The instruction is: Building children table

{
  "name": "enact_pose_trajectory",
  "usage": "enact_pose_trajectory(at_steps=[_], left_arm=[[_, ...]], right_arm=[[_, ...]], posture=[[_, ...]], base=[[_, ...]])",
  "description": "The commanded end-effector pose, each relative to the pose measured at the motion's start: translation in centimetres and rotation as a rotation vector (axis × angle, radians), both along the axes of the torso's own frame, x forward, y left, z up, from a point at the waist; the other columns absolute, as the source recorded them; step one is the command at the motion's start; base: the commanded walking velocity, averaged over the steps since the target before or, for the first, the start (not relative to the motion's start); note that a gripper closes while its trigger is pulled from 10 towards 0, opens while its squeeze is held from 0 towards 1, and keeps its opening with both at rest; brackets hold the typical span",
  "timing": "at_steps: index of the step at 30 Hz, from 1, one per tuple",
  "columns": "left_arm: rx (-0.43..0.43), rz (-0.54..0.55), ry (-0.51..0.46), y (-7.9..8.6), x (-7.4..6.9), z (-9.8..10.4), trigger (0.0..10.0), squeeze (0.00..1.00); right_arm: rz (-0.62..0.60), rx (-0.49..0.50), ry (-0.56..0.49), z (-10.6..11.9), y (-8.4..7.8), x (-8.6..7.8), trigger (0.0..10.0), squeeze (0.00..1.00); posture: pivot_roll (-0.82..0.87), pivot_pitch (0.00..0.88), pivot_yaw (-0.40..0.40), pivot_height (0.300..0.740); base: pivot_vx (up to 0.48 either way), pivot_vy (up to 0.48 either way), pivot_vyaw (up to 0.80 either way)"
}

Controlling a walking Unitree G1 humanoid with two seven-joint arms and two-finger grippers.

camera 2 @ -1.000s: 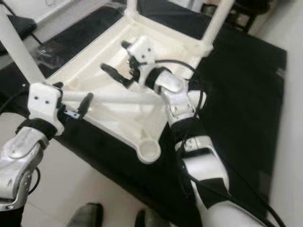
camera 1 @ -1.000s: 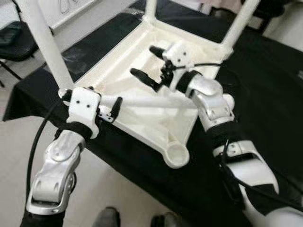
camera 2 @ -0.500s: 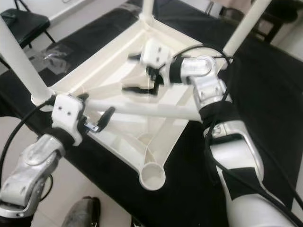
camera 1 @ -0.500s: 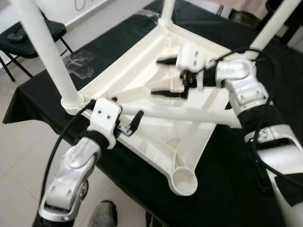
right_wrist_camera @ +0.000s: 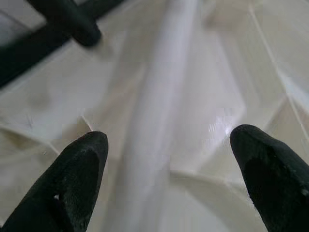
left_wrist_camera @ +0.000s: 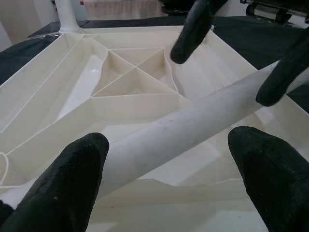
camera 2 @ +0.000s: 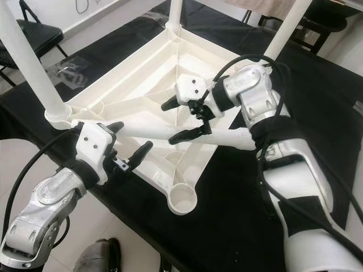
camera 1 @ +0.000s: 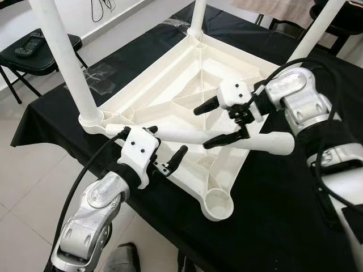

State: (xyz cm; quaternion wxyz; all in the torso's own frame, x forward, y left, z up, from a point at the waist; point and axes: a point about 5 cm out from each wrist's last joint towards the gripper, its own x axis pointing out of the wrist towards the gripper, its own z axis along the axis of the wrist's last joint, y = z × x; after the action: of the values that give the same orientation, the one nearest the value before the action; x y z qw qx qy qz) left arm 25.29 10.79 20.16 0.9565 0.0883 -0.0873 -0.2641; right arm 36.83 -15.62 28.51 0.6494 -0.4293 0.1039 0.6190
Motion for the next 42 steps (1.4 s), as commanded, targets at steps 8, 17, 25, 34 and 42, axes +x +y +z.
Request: enact_pose_trajectory(at_steps=[8, 17, 25, 34, 42], left_arm=[[0.016, -0.010, 0.011, -0.1, -0.3, -0.2, 10.0, 0.00], [0.016, -0.003, 0.007, 0.0, -0.1, -0.2, 10.0, 0.00], [0.016, 0.003, 0.000, 0.0, 0.0, -0.1, 10.0, 0.00], [0.018, 0.002, -0.011, 0.0, 0.0, 0.2, 10.0, 0.00], [0.021, 0.000, -0.030, -0.1, 0.2, 0.5, 10.0, 0.00]], right_arm=[[-0.181, -0.278, -0.046, -4.2, -1.6, 0.9, 10.0, 0.00], [-0.102, -0.337, -0.044, -5.0, -0.5, 0.4, 0.0, 0.00], [-0.106, -0.276, -0.086, -4.5, 0.0, 0.5, 0.0, 0.00], [-0.109, -0.038, -0.145, -1.8, 0.4, 0.7, 0.0, 0.00], [-0.258, 0.406, -0.355, 4.1, -1.4, 1.5, 0.0, 0.00]], posture=[[0.10, 0.227, -0.120, 0.740], [0.09, 0.223, -0.122, 0.740], [0.09, 0.221, -0.122, 0.740], [0.09, 0.218, -0.119, 0.740], [0.09, 0.213, -0.113, 0.740]], base=[[0.000, 0.000, 0.00], [0.000, 0.000, 0.00], [0.000, 0.000, 0.00], [0.000, 0.000, 0.00], [0.000, 0.000, 0.00]])
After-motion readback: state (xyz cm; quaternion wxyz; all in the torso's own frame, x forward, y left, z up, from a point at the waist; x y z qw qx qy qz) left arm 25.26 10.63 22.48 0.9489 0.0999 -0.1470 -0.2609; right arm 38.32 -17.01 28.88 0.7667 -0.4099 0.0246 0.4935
